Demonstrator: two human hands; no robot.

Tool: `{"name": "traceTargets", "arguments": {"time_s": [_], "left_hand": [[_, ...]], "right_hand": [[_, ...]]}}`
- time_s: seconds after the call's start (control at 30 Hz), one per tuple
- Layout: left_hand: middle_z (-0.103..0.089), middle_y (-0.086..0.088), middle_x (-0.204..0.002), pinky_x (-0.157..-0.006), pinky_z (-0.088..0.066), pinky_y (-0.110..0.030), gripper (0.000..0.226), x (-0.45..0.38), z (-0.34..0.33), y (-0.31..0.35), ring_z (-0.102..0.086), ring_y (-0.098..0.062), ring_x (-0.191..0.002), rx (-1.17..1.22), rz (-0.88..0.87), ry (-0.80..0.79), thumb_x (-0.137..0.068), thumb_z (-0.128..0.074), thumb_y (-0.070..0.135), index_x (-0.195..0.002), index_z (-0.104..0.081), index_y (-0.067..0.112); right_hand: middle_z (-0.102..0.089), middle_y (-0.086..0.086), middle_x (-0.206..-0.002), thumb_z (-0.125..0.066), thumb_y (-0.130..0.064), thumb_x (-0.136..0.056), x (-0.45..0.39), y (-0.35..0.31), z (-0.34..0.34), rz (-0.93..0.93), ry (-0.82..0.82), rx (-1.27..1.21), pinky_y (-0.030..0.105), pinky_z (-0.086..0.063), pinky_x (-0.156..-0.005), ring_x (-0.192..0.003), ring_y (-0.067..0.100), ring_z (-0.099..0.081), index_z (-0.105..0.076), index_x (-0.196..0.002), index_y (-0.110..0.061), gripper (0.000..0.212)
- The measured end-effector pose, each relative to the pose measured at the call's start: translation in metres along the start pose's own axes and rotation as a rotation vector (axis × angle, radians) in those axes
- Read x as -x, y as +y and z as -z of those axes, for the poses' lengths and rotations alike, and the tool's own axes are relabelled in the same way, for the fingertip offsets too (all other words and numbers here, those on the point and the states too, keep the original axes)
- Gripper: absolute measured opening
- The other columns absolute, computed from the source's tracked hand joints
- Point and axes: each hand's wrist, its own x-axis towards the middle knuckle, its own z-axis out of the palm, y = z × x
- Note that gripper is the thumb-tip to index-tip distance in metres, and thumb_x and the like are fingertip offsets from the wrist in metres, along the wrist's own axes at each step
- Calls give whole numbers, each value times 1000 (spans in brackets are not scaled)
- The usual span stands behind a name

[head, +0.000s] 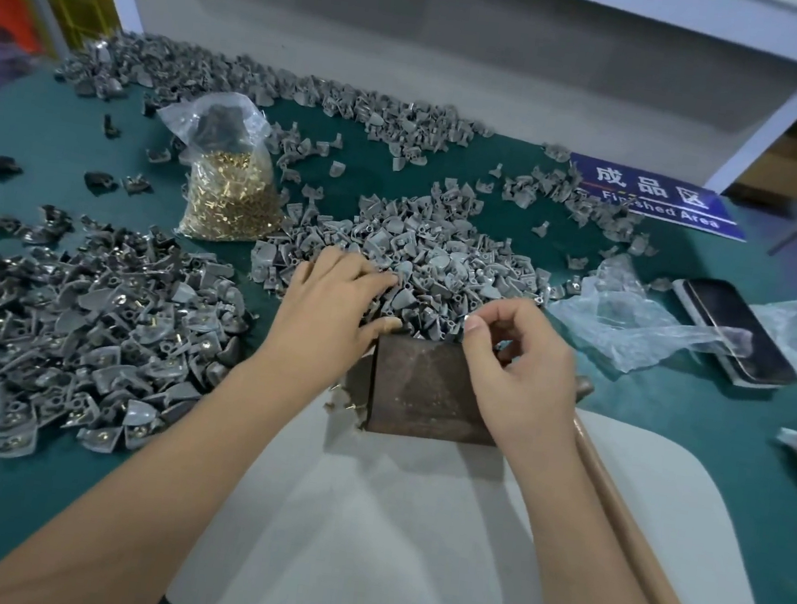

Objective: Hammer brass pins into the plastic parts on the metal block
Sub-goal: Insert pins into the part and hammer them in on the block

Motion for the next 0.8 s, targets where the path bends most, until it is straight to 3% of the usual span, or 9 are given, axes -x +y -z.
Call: {"name": "traceTargets", "arguments": {"time_s": [0.17, 0.37, 0.8], "left_hand": [[-57, 5, -116, -94, -30, -38, 42, -2, -3, 3, -39, -21, -117, -38, 14, 0, -99, -58, 43, -138, -59, 27], [-54, 1, -120, -98, -31, -40, 44, -2, -7, 3, -37, -24, -118, -21, 13, -40, -99, -58, 39, -142, -54, 30], [-66, 18, -118, -95, -33, -36, 20, 0, -3, 4, -42, -13, -113, 147, -36, -1, -97, -61, 39, -117, -65, 34]], "right_hand": [[-65, -17, -81, -67, -17, -92, 0, 1, 0, -4, -14, -20, 7, -39, -62, -71, 2, -60, -60, -83, -36, 22], [-66, -17, -84, -67, -17, -92, 1, -2, 0, -11, -32, -15, 7, -40, -64, -73, 1, -60, -61, -83, -35, 21], [-66, -14, -81, -67, -22, -92, 1, -4, 0, -14, -46, -3, 16, -45, -61, -72, 7, -62, -64, -85, -33, 12]]}}
